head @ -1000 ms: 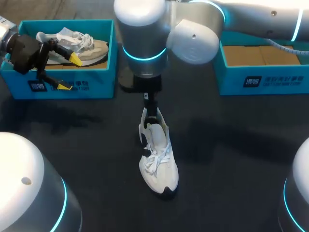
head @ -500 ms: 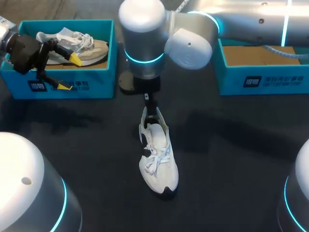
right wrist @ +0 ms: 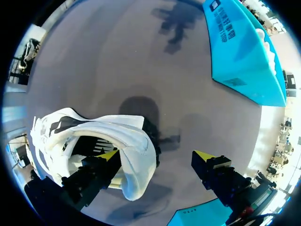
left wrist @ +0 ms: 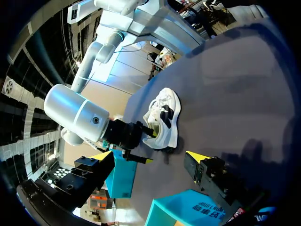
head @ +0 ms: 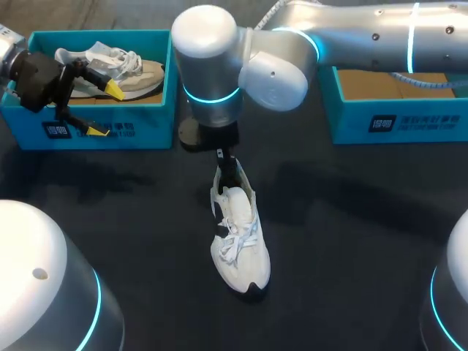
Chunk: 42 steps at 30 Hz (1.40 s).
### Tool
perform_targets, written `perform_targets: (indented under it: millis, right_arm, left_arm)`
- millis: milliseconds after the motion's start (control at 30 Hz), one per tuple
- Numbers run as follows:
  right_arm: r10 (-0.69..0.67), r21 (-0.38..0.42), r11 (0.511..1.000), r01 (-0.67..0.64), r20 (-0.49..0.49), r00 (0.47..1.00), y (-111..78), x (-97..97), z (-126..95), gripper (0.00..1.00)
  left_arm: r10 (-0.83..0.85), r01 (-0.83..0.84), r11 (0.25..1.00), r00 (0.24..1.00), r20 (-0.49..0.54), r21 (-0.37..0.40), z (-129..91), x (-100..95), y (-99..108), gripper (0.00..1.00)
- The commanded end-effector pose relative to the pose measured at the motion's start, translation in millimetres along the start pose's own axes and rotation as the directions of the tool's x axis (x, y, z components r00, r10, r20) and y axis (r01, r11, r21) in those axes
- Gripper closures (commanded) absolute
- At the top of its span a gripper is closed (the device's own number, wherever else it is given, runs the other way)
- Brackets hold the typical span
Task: Take the shoe out of the shoebox, open the shoe tongue, remove and reinsert the insole, then place the shoe into the shoebox
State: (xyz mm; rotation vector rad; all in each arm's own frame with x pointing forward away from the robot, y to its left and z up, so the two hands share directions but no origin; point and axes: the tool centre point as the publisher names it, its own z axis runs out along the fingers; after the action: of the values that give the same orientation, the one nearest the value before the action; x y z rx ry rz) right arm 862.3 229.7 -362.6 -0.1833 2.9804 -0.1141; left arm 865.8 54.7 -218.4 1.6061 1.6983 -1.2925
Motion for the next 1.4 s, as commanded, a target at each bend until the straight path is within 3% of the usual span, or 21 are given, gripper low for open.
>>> perform_targets:
  millis: [33,100,133,167,267,567,867,1133,1400]
  right_arm:
    - [0.003,0.004,1.0,-0.003,-0.015,1.0,-0.1,0.7,7,0.0]
    - [0.006,0.003,1.0,-0.006,-0.023,1.0,-0.7,1.8,8,0.05]
    - [0.007,0.004,1.0,-0.007,-0.025,1.0,-0.5,2.1,9,0.34]
    - [0.007,0.004,1.0,-0.006,-0.027,1.0,0.0,2.5,10,0.5]
    - [0.011,0.007,1.0,-0.011,-0.037,0.999,0.7,3.2,13,0.6]
    - [0.033,0.025,0.999,-0.032,-0.056,0.998,-2.7,5.4,22,1.0]
    - [0.064,0.033,0.998,-0.063,-0.062,0.996,-10.5,9.4,-2,1.0]
    - [0.026,0.026,0.999,-0.024,-0.063,0.998,-19.9,7.9,-55,1.0]
    - [0.014,0.001,1.0,-0.014,-0.011,1.0,-30.2,-5.1,-125,1.0]
  left_arm:
    - [0.001,-0.001,1.0,1.0,-0.003,0.002,-1,0.0,1,0.0]
    - [0.001,-0.001,1.0,1.0,-0.003,0.002,-1,0.0,1,0.0]
    - [0.001,-0.001,1.0,1.0,-0.003,0.002,-1,0.0,1,0.0]
    - [0.001,-0.001,1.0,1.0,-0.003,0.002,-1,0.0,1,0.0]
    - [0.001,-0.001,1.0,1.0,-0.003,0.002,-1,0.0,1,0.0]
    - [0.001,-0.001,1.0,1.0,-0.003,0.002,-1,0.0,1,0.0]
    - [0.001,-0.001,1.0,1.0,-0.003,0.002,-1,0.0,1,0.0]
    - [0.001,-0.001,1.0,1.0,-0.003,0.002,-1,0.0,1,0.0]
    - [0.001,-0.001,1.0,1.0,-0.003,0.002,-1,0.0,1,0.0]
